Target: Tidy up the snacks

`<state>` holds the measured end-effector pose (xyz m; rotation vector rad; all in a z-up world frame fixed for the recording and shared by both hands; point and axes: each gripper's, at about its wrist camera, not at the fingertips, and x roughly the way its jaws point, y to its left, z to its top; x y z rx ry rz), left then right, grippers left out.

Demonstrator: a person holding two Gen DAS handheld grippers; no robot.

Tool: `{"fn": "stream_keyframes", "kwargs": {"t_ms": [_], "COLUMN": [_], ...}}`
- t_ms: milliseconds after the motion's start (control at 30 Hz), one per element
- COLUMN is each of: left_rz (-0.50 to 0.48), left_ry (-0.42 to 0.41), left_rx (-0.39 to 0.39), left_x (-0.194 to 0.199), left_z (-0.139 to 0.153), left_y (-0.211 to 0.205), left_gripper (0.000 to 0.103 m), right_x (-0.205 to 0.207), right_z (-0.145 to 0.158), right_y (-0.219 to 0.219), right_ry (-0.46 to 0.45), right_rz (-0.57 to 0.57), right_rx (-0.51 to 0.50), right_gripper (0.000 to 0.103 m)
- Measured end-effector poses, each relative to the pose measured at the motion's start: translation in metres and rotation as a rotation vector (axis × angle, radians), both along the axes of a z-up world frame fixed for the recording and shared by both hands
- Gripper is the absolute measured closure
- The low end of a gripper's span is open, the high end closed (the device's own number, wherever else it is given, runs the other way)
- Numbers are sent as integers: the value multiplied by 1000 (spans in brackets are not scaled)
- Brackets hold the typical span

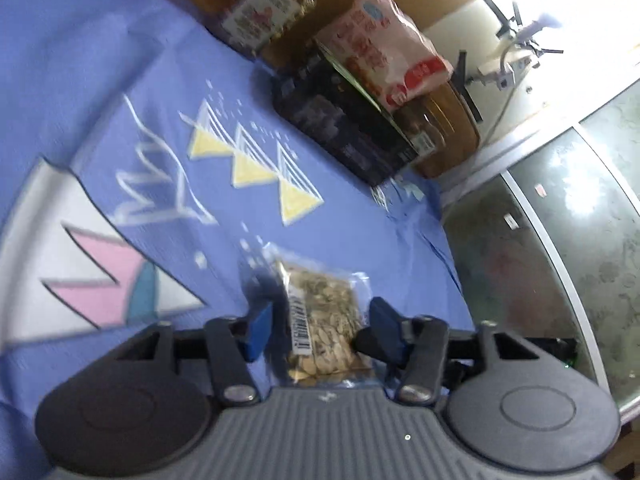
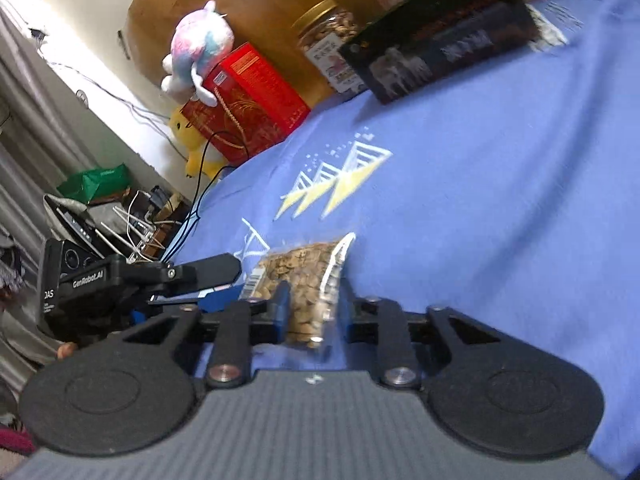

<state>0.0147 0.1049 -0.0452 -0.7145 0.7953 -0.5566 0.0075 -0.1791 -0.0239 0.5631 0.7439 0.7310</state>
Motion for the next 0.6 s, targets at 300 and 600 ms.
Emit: {"fn": "stream_keyframes", "kwargs": {"t_ms": [300, 600], "left_rz": [-114, -208], "left_ry": [-11, -36], "left_rx": [29, 153], "left_x": [11, 19], "left_z": [9, 14], "left_y": [-34, -61], "left_gripper": [79, 79], "right_x": [-20, -16], "right_z": [6, -2], "right_y": [-21, -35], "right_ry": [-28, 4], "right_rz": [-70, -87], "right_rx": [41, 21], "right_gripper": [86, 86]}}
